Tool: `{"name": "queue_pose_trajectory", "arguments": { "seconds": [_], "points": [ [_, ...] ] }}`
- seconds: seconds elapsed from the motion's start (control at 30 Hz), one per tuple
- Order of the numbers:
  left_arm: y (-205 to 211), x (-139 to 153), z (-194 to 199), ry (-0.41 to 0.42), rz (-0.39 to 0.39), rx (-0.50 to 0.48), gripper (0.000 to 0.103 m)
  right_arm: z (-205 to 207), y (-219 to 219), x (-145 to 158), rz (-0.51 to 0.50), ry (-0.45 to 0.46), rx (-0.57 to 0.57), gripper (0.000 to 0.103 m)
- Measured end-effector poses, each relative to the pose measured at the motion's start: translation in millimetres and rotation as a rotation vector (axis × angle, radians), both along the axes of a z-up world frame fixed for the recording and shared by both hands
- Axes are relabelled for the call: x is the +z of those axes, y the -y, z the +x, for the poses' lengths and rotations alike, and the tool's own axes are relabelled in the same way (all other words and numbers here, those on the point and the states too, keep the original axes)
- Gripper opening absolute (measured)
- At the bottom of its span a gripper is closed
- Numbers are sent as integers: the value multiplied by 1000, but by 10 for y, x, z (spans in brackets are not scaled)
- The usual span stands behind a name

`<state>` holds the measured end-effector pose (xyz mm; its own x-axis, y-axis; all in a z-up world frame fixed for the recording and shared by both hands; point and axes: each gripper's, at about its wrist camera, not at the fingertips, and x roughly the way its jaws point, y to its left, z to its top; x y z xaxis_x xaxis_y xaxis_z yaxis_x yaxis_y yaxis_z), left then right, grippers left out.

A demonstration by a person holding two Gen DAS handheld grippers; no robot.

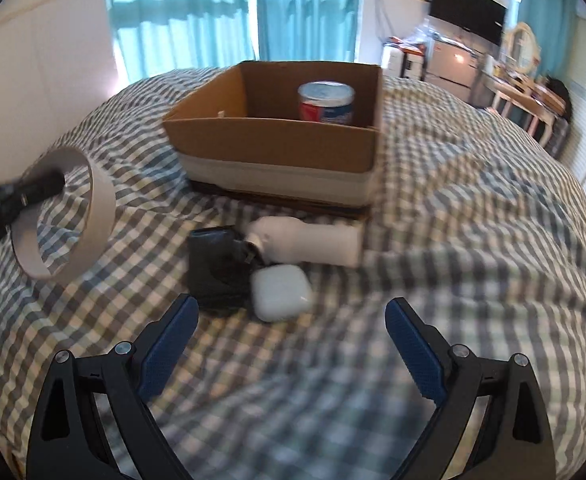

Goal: Organize objects
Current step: 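Grasp the black device with the right tool while left tool holds the tape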

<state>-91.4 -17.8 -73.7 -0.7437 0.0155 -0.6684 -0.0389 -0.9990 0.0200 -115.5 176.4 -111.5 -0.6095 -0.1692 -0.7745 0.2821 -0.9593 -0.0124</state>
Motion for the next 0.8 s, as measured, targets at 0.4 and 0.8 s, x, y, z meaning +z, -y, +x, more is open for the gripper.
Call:
{"name": "queue_pose_trajectory", "arguments": {
  "seconds": [0.4,0.8],
  "points": [
    [244,-42,-131,4,-7,39,11,-483,666,-416,100,101,66,95],
    [254,-239,-153,47,37,22,11,-391,699,-441,129,83,49,48]
  ]
}}
